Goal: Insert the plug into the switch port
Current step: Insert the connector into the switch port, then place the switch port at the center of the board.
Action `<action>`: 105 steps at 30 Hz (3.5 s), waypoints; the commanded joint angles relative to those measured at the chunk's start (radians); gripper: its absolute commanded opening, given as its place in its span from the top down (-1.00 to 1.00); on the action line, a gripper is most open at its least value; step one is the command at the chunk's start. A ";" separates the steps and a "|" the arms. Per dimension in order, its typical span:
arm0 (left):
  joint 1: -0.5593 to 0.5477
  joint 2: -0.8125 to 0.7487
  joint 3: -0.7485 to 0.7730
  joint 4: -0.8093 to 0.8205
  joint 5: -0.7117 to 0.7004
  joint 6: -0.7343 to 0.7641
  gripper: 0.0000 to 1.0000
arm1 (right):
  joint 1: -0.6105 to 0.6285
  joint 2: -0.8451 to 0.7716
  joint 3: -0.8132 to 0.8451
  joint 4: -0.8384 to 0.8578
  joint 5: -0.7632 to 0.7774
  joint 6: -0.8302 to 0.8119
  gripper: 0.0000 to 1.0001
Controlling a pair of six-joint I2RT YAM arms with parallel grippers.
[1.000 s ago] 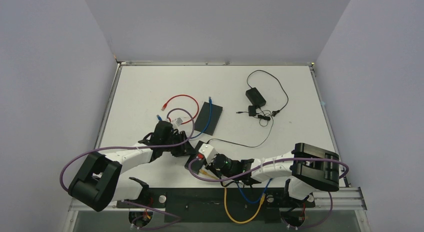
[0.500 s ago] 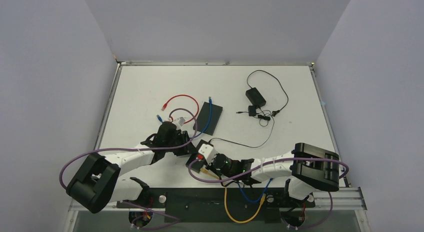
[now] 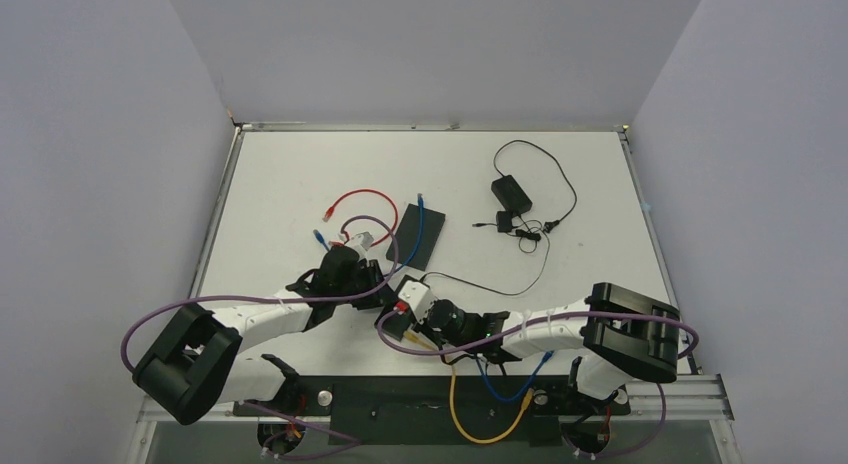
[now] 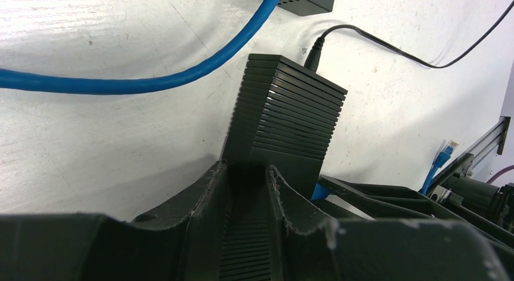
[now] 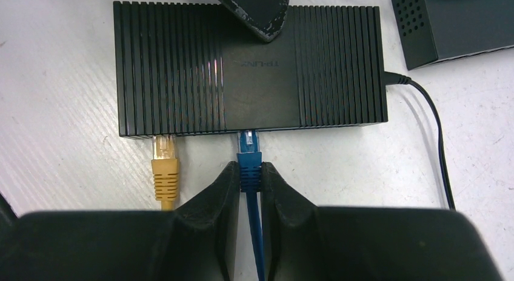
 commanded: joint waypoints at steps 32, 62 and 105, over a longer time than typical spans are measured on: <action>-0.083 -0.168 0.101 -0.346 0.007 -0.028 0.07 | -0.073 -0.156 -0.008 0.275 -0.087 0.002 1.00; 0.103 -0.416 0.160 -0.525 0.012 0.032 -0.20 | -0.435 -0.748 -0.153 -0.245 0.664 0.328 1.00; 0.111 -0.439 0.091 -0.459 0.122 0.057 -0.24 | -1.360 0.010 0.185 -0.359 0.113 0.772 0.81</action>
